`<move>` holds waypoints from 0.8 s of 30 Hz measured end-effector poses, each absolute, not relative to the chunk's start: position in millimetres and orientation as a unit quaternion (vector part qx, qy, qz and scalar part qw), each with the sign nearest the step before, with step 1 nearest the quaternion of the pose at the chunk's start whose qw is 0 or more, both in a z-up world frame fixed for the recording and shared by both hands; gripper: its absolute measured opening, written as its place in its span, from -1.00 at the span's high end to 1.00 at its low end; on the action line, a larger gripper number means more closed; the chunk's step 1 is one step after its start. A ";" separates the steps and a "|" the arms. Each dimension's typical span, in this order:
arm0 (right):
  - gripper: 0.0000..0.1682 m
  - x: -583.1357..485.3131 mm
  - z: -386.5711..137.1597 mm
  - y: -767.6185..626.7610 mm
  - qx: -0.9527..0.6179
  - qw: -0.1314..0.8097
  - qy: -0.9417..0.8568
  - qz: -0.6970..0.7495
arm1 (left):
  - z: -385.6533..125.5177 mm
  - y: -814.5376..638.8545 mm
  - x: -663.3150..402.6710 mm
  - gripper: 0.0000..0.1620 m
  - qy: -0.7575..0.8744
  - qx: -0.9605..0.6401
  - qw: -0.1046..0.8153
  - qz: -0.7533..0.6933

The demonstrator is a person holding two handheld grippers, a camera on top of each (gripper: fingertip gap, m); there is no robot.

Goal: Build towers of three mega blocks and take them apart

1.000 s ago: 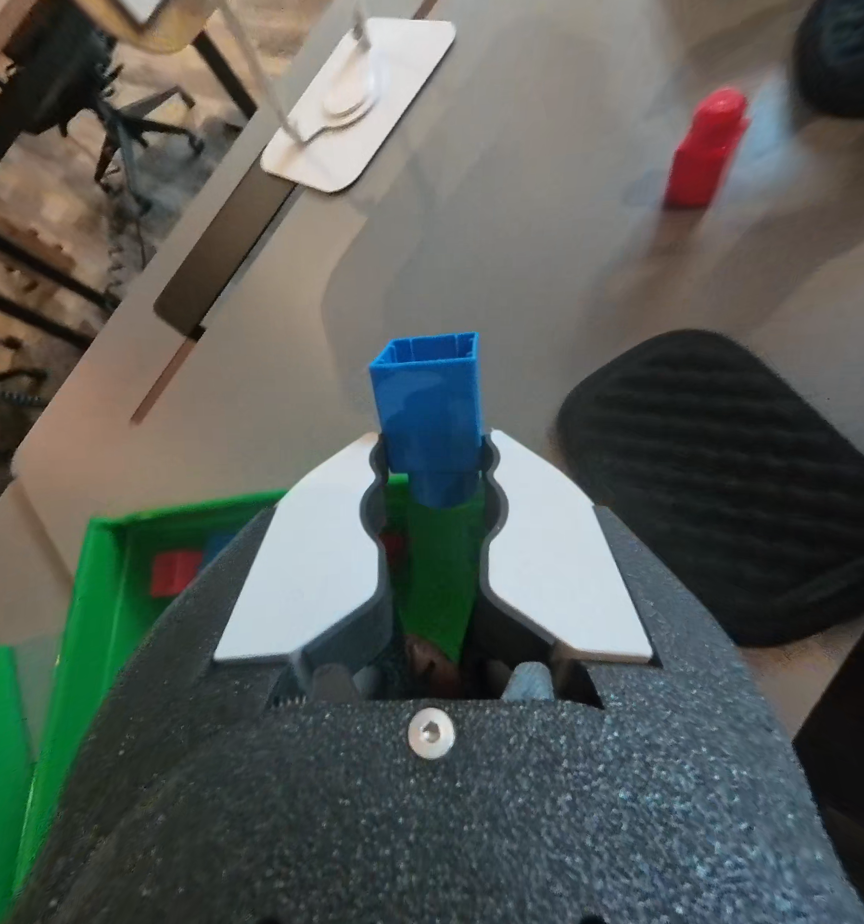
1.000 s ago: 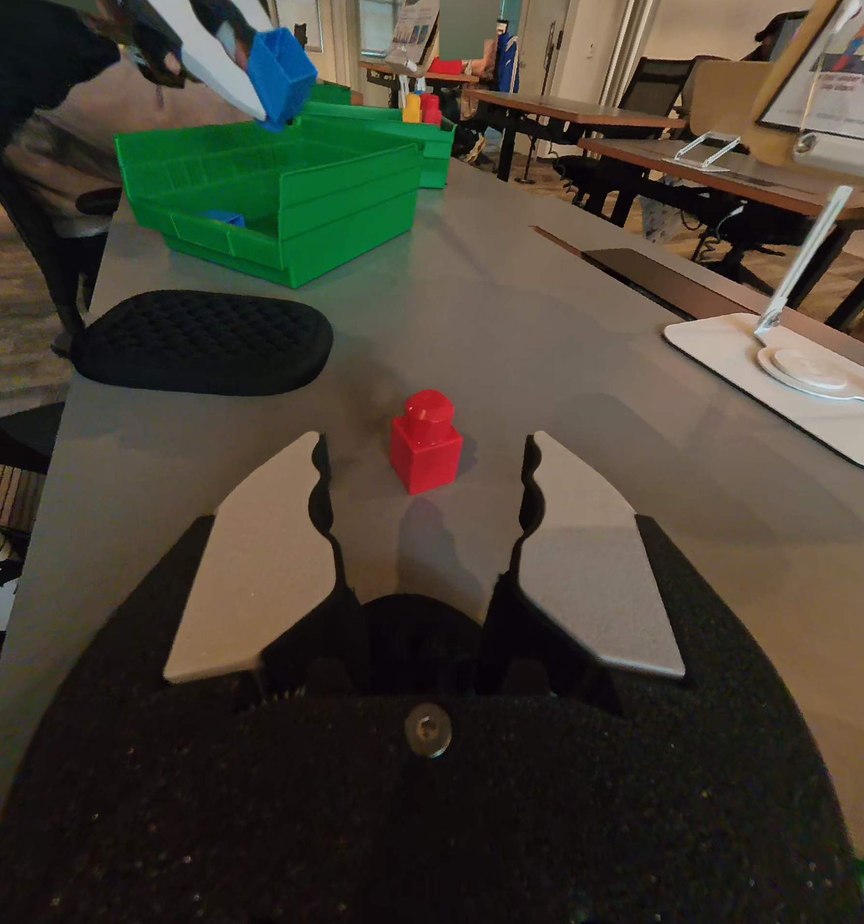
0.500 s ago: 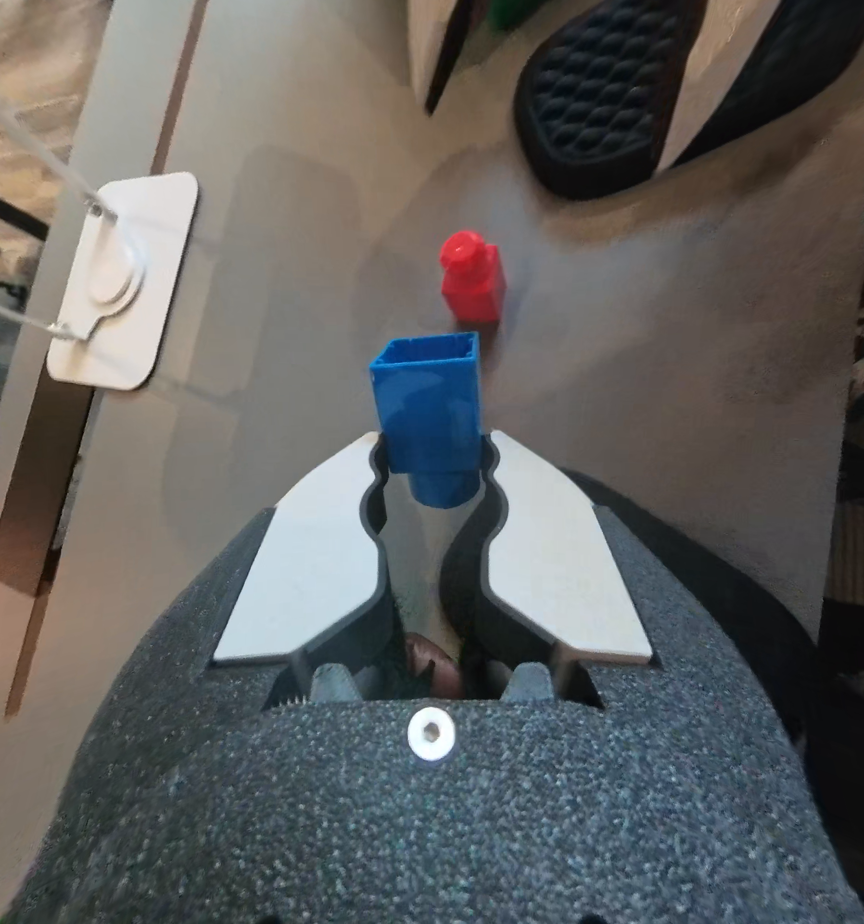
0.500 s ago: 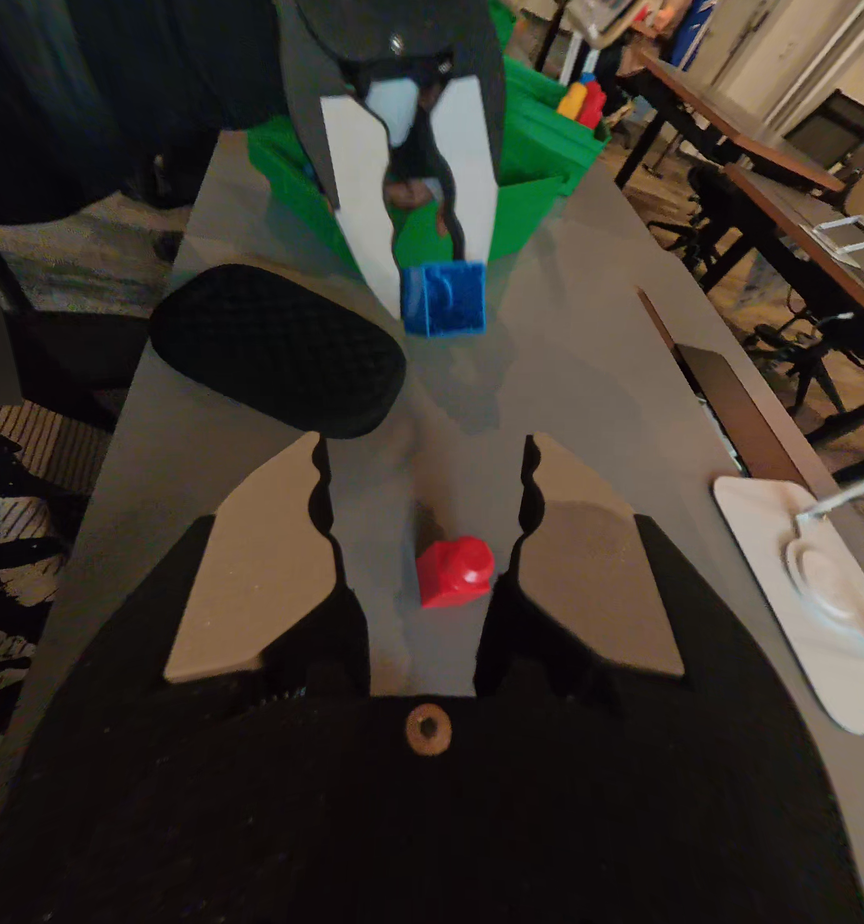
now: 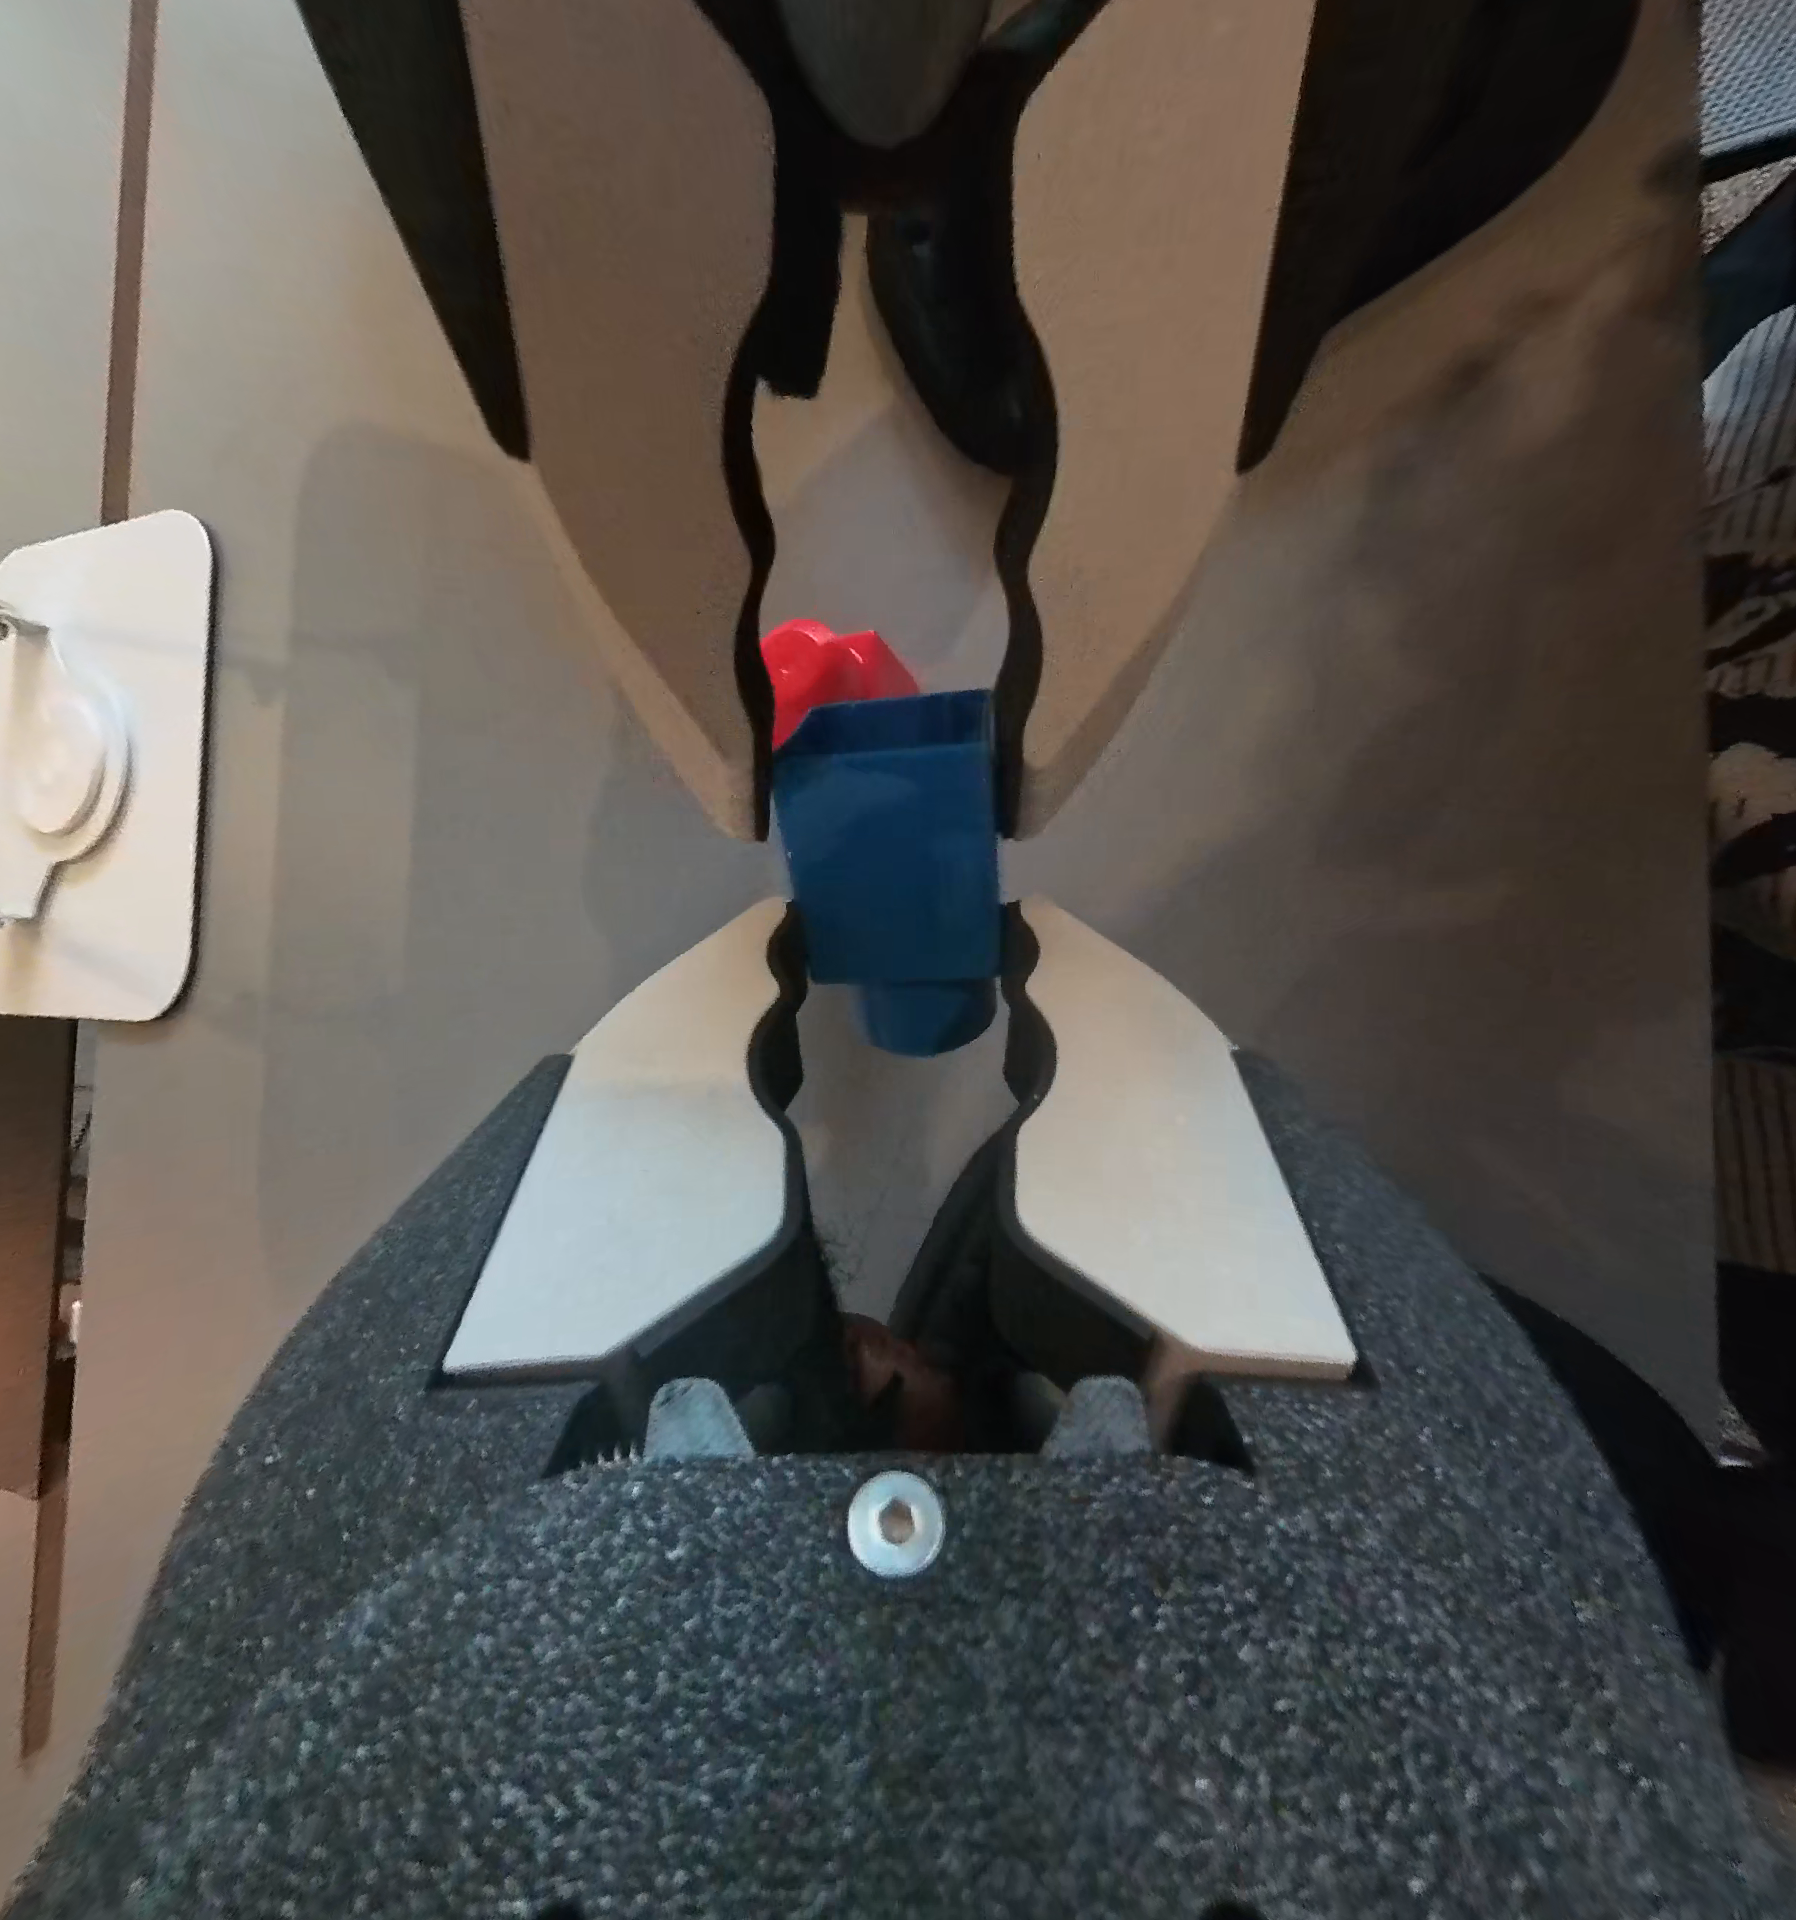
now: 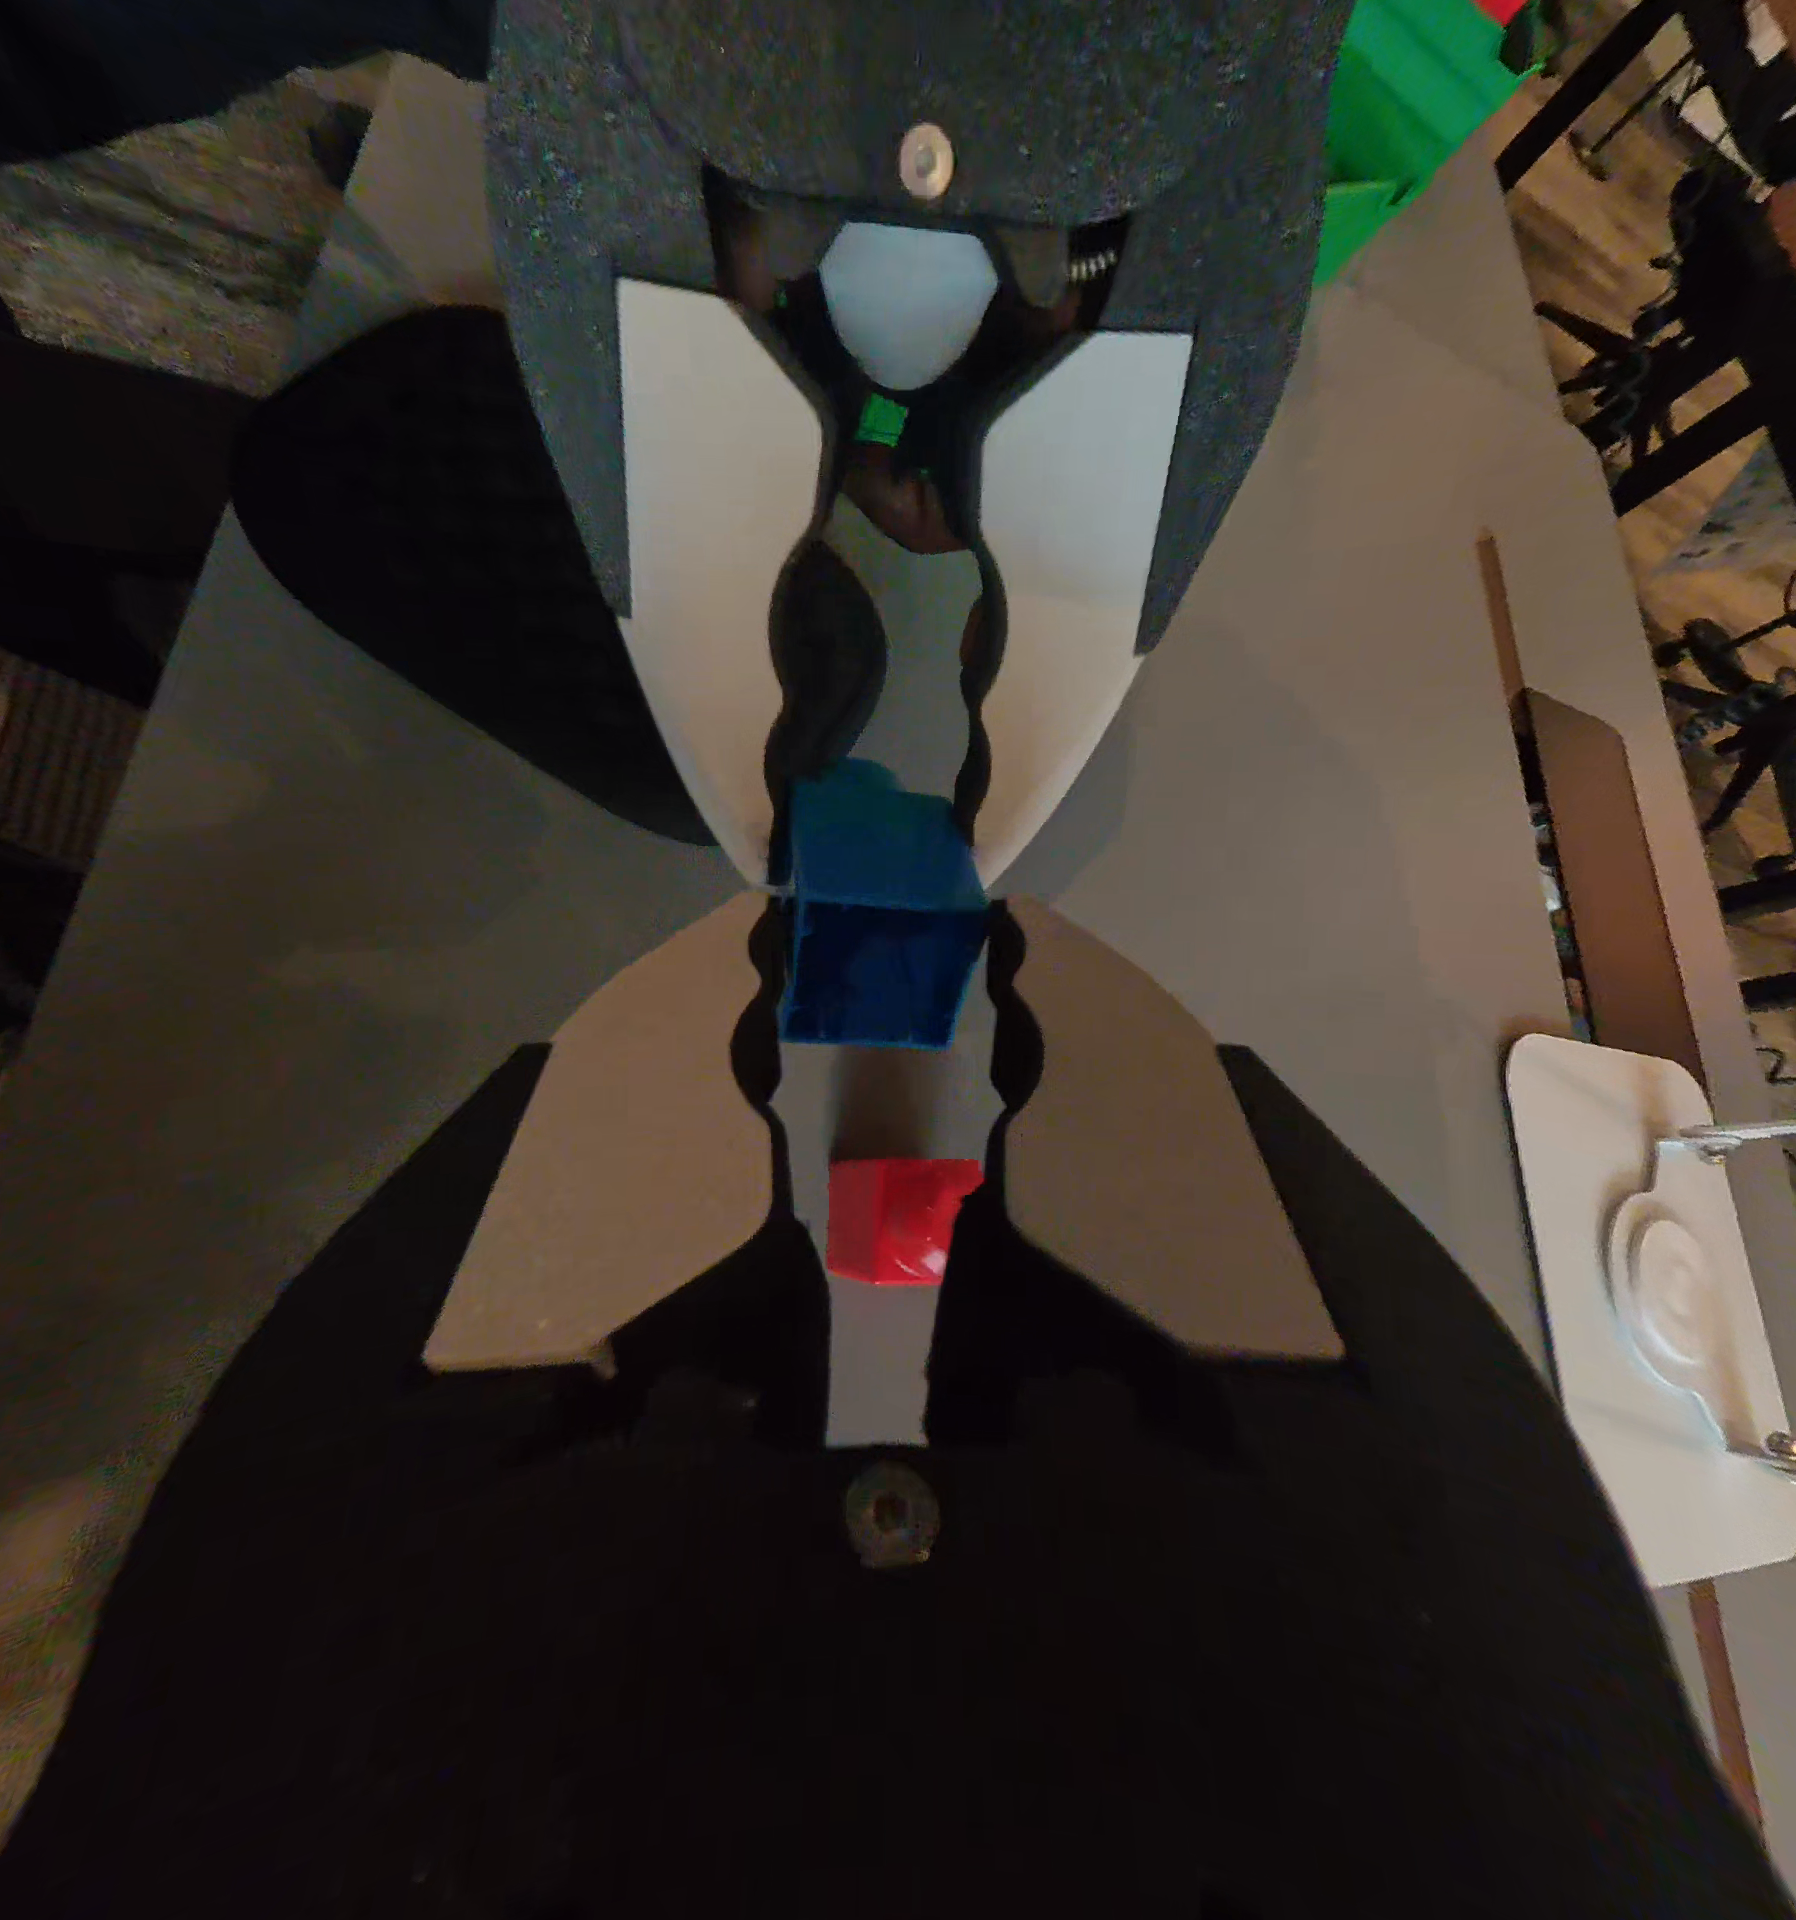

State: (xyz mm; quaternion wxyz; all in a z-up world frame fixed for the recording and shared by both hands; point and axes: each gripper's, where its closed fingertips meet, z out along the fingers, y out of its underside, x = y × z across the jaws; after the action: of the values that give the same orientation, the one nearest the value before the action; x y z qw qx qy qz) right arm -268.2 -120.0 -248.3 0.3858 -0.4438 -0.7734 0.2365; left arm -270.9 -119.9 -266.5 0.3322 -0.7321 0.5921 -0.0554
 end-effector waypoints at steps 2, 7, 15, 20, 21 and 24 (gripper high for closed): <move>0.57 -266.8 -245.3 -119.6 -0.439 0.395 -0.768 0.246 | -263.4 -119.5 -269.2 0.42 0.591 -0.728 0.343 -0.058; 0.58 -256.9 -207.7 -110.4 -0.423 0.474 -0.697 0.333 | -233.5 -108.6 -269.4 0.18 0.519 -0.721 0.443 -0.118; 0.58 -237.6 -159.2 -108.6 -0.382 0.531 -0.548 0.522 | -180.9 -106.5 -250.6 0.21 0.351 -0.627 0.608 -0.338; 0.58 -238.9 -161.2 -112.3 -0.381 0.511 -0.525 0.563 | -181.0 -109.5 -234.2 0.35 0.354 -0.604 0.613 -0.366; 0.58 -239.1 -162.3 -112.6 -0.382 0.509 -0.525 0.565 | -179.8 -110.2 -233.4 0.42 0.357 -0.599 0.615 -0.368; 0.58 -239.4 -165.9 -112.8 -0.384 0.503 -0.528 0.566 | -177.3 -113.4 -233.8 0.58 0.367 -0.587 0.617 -0.375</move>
State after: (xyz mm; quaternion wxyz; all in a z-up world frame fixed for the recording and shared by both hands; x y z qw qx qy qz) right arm -239.4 -112.8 -165.9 0.5035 -0.3844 -0.5279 0.5658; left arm -233.8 -113.4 -177.3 0.6173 -0.5866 0.3665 -0.3748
